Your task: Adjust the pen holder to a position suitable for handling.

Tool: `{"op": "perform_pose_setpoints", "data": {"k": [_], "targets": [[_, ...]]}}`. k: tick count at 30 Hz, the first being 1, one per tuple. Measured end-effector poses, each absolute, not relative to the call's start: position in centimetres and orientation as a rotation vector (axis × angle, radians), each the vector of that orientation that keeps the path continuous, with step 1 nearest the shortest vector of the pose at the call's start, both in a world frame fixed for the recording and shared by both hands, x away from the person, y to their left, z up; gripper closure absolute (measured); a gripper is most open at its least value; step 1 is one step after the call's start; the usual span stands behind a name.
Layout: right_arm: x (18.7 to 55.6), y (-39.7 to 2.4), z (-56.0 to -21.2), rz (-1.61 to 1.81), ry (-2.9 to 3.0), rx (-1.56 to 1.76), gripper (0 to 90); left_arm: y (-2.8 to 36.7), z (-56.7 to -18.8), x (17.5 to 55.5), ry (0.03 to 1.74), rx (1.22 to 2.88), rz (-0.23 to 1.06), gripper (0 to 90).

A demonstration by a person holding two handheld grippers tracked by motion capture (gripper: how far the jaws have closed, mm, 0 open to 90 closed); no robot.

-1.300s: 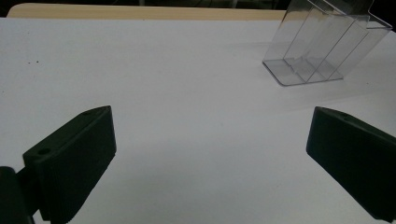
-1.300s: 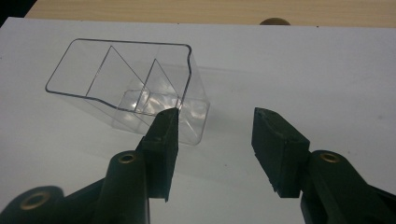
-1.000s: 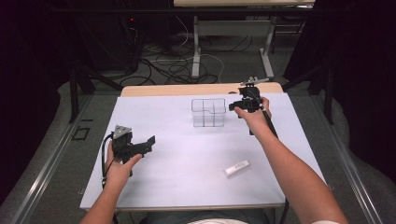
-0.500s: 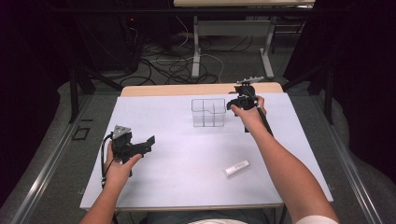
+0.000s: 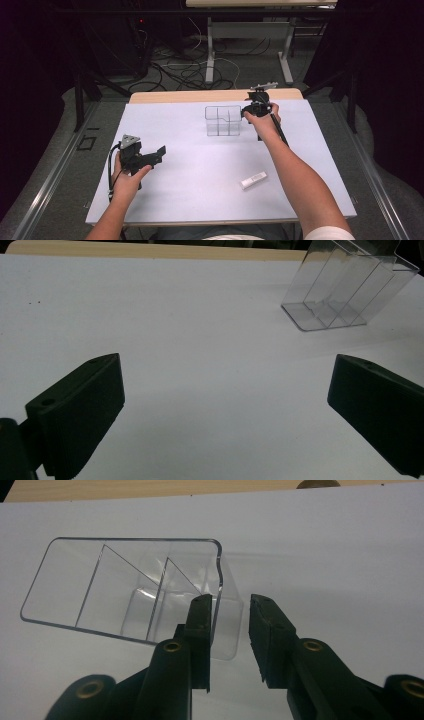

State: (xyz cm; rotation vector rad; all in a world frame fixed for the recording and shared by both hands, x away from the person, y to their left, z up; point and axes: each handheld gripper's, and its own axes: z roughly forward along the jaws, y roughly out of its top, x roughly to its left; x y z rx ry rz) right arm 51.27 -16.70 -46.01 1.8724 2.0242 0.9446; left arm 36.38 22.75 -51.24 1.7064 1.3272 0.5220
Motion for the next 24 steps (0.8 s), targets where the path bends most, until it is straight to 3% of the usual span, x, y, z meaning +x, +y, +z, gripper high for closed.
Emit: {"op": "perform_pose_setpoints", "data": {"k": [24], "targets": [[52.5,-15.6,-47.9,0.965,2.012,1.908,74.5,22.9,-51.3,36.3,1.336,1.702,0.523,2.1]]}}
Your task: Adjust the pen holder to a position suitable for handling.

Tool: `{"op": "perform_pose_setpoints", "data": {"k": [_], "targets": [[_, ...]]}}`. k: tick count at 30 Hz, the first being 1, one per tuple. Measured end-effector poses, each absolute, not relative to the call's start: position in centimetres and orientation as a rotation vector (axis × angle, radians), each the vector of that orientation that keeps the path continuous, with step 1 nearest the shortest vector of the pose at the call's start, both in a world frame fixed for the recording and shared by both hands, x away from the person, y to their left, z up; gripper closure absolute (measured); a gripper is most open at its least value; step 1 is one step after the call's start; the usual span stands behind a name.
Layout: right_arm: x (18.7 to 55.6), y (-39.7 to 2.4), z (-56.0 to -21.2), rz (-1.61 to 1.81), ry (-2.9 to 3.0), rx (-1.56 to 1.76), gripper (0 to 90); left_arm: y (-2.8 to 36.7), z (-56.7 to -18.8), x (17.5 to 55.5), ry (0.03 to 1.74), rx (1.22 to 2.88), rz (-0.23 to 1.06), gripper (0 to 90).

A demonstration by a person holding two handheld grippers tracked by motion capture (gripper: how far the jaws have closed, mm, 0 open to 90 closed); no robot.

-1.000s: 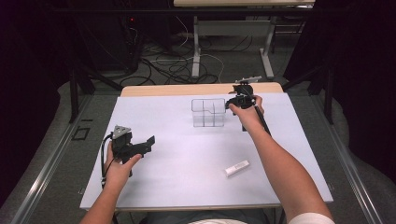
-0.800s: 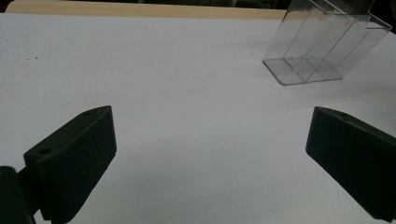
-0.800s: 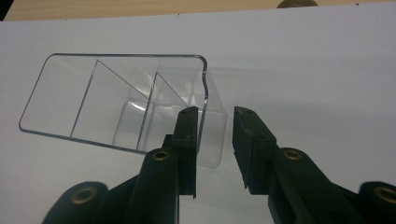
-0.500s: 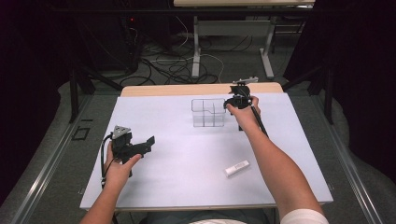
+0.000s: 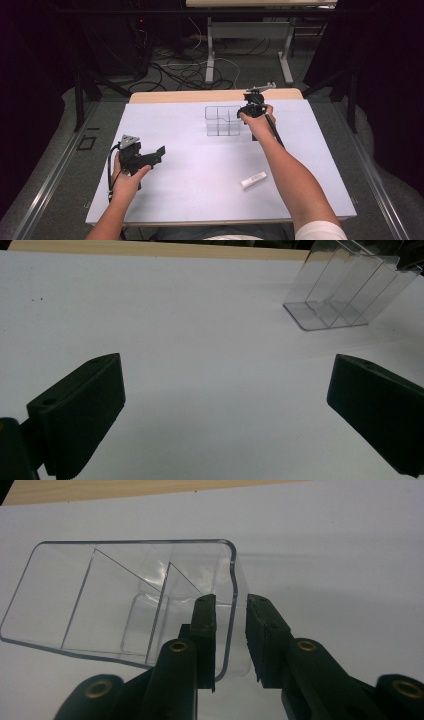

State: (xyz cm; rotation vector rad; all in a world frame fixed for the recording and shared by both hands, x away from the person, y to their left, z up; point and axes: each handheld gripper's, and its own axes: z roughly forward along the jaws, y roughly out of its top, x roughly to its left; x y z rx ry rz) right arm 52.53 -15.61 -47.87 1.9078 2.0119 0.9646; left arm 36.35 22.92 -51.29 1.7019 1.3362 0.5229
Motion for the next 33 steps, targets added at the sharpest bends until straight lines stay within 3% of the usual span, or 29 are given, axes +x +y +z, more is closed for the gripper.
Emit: {"op": "perform_pose_setpoints", "data": {"k": [12,33], "targets": [[52.8,-15.2,-48.3,0.915,2.003,1.981,81.3,22.9,-51.4,36.3,1.341,1.704,0.521,2.4],[52.6,-14.3,-47.8,0.798,1.979,1.992,85.0,22.9,-51.5,36.4,1.347,1.694,0.518,2.4]]}}
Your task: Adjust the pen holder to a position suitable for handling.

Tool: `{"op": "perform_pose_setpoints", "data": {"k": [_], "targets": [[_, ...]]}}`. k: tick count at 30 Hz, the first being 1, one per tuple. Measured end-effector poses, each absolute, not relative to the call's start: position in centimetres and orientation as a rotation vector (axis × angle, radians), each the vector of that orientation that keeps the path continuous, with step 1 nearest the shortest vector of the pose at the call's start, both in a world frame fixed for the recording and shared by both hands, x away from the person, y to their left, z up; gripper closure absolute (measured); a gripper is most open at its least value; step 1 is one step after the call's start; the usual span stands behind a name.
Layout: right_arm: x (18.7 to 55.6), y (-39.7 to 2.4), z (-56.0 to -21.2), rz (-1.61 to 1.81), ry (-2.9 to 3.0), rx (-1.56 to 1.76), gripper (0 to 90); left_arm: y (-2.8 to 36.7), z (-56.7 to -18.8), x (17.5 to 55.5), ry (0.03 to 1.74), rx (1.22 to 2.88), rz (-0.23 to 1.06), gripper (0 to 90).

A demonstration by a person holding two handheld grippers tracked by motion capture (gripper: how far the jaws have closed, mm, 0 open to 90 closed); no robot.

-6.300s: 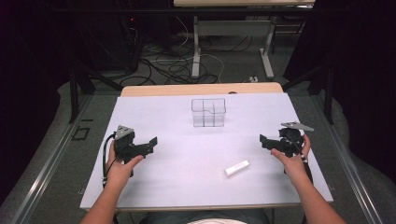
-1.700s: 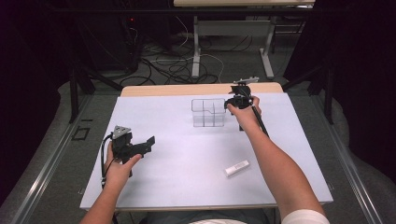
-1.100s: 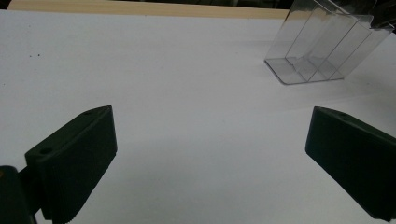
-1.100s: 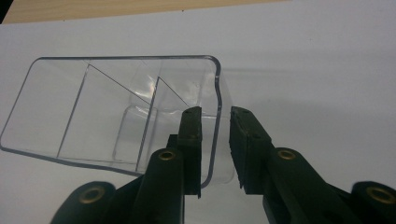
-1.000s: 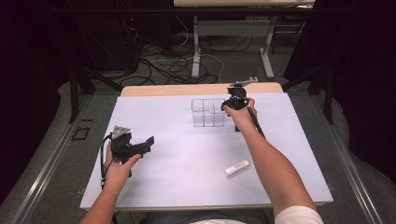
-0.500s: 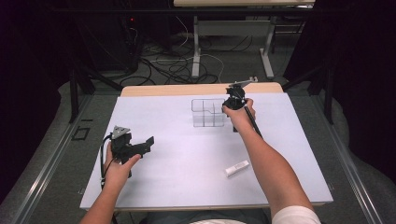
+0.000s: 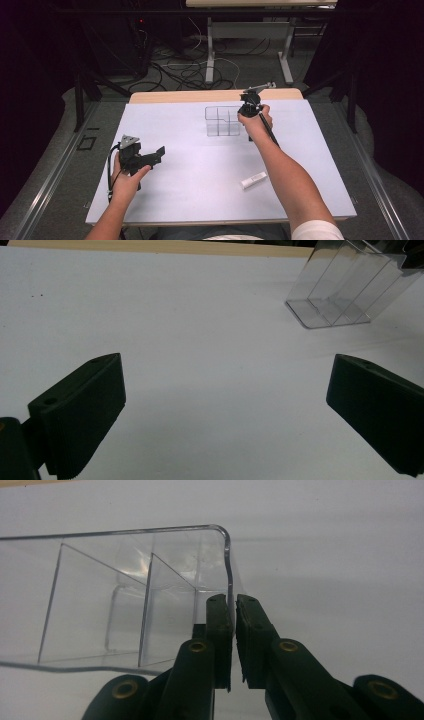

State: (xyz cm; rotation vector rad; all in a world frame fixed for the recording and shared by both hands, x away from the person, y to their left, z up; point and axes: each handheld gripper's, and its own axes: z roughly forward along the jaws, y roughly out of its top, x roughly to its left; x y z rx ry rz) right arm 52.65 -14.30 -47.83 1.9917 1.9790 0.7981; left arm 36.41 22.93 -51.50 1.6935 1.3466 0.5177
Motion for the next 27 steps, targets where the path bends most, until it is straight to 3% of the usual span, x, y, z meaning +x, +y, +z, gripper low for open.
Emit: {"op": "perform_pose_setpoints", "data": {"k": [27], "targets": [[49.7,-14.3,-47.2,0.705,2.13,1.916,86.5,22.5,-51.7,36.4,1.331,1.723,0.518,2.4]]}}
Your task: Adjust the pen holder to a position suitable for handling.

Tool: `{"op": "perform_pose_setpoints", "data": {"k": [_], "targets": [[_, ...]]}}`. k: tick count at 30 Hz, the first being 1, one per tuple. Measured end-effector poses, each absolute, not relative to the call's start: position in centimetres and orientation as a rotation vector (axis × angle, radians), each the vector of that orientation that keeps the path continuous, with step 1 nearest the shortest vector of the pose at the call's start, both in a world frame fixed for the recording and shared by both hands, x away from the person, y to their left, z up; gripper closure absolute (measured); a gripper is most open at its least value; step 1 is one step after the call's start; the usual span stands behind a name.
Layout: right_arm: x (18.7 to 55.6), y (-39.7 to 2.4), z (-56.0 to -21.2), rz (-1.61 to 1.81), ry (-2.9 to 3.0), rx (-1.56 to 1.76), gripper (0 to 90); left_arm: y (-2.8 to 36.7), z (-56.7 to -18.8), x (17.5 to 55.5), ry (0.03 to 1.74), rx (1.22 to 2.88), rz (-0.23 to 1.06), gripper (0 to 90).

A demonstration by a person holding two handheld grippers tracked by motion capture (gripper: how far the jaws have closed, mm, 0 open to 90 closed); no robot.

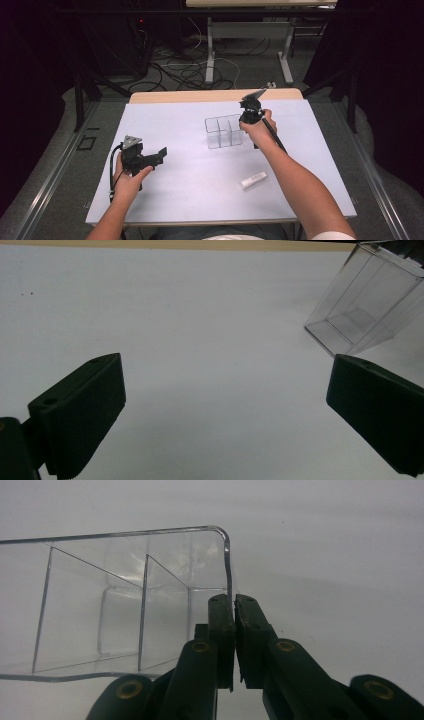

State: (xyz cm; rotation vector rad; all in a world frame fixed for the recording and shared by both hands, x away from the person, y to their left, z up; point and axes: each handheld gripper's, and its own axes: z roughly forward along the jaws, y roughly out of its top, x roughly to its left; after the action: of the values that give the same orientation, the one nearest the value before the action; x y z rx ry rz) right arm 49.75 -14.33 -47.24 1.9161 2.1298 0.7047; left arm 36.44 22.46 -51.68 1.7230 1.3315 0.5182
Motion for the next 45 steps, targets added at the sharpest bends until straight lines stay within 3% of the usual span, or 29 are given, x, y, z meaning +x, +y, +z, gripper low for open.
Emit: {"op": "perform_pose_setpoints", "data": {"k": [18,39,45], "targets": [[48.3,-14.5,-47.1,0.666,2.167,2.003,85.2,22.6,-51.6,36.4,1.343,1.724,0.507,2.4],[47.3,-14.0,-47.4,0.853,2.213,2.055,81.2,22.5,-51.7,36.5,1.344,1.724,0.51,2.4],[47.1,-14.1,-47.2,0.852,2.243,2.042,74.7,22.6,-51.7,36.5,1.343,1.725,0.51,2.4]]}}
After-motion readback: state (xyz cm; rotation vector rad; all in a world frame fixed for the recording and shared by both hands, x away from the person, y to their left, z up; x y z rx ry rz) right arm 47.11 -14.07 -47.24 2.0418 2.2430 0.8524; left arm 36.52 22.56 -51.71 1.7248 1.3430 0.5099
